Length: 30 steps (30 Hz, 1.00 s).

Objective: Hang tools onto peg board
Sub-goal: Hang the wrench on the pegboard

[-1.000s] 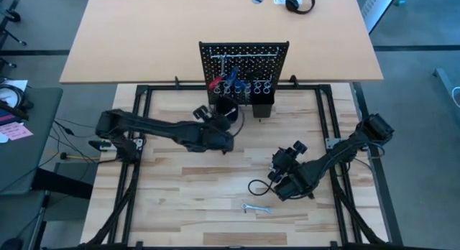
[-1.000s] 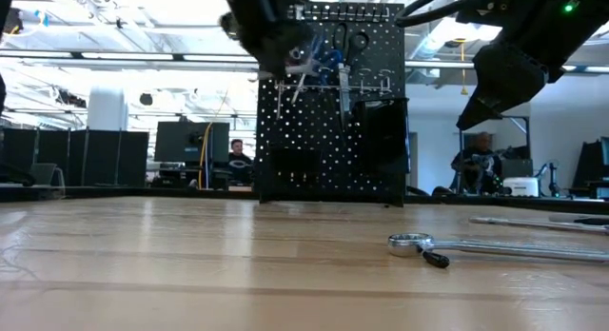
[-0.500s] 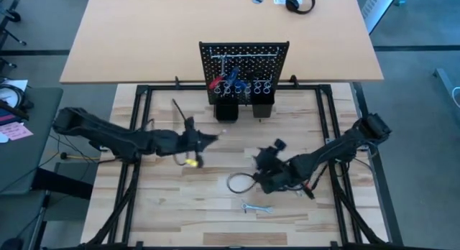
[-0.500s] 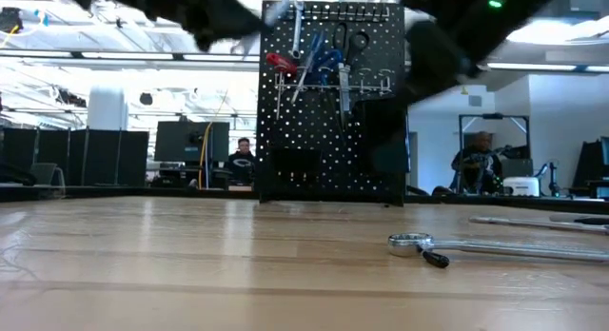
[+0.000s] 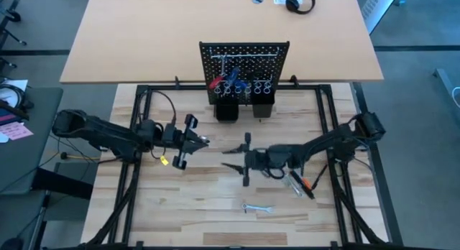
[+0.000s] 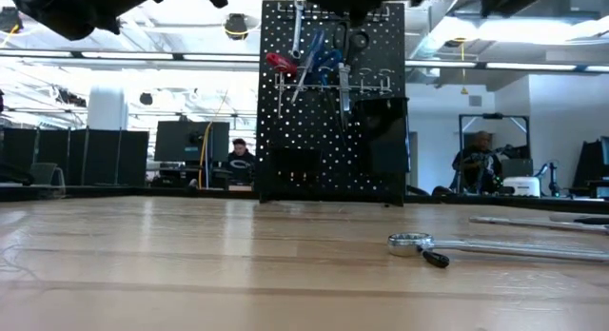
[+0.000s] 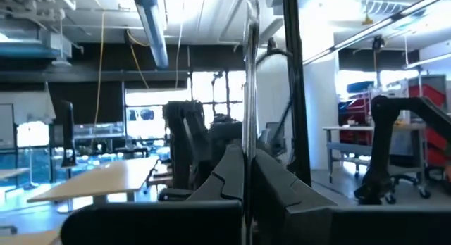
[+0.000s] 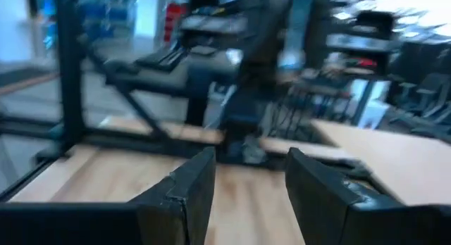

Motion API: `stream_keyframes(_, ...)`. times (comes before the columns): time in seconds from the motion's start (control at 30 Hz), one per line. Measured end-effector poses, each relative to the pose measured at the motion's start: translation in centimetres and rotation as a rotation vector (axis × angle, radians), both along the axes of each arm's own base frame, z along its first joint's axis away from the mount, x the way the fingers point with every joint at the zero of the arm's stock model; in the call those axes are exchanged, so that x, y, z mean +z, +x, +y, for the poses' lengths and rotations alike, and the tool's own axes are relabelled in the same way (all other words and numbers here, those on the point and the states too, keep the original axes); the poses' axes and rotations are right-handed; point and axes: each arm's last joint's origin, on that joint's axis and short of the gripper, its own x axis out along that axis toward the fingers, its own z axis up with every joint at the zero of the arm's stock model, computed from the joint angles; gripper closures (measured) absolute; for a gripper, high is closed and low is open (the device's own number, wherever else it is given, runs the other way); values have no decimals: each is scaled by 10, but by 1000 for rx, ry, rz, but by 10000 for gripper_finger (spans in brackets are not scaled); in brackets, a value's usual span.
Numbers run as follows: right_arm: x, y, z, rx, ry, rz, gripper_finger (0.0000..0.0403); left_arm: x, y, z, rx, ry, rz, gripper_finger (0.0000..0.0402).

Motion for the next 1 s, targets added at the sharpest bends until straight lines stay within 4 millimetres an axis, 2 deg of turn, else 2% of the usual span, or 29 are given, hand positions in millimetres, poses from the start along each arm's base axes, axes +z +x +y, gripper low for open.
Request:
stream_keyframes(0.2,15,23,-20,-31,21,-107,226,5,-1,-8,24,31,-54,401)
stream_keyframes(0.3,15,40,-20,49,3,-108,226,6,-1,-8,45,33,-56,401)
stream_keyframes(0.47,19,60,-20,48,4,-128,226,6,-1,-8,64,16,-49,401)
stream_keyframes(0.6,24,64,-21,34,4,-111,226,5,-1,-8,62,10,-40,401)
stream_keyframes(0.73,30,60,-23,-51,17,-106,226,5,-1,-8,60,8,-37,401)
stream_keyframes(0.87,37,57,-23,-54,21,-128,228,4,-1,-8,58,4,-37,401)
stream_keyframes(1.0,37,57,-22,-11,18,-126,253,5,-1,-8,57,4,-37,401)
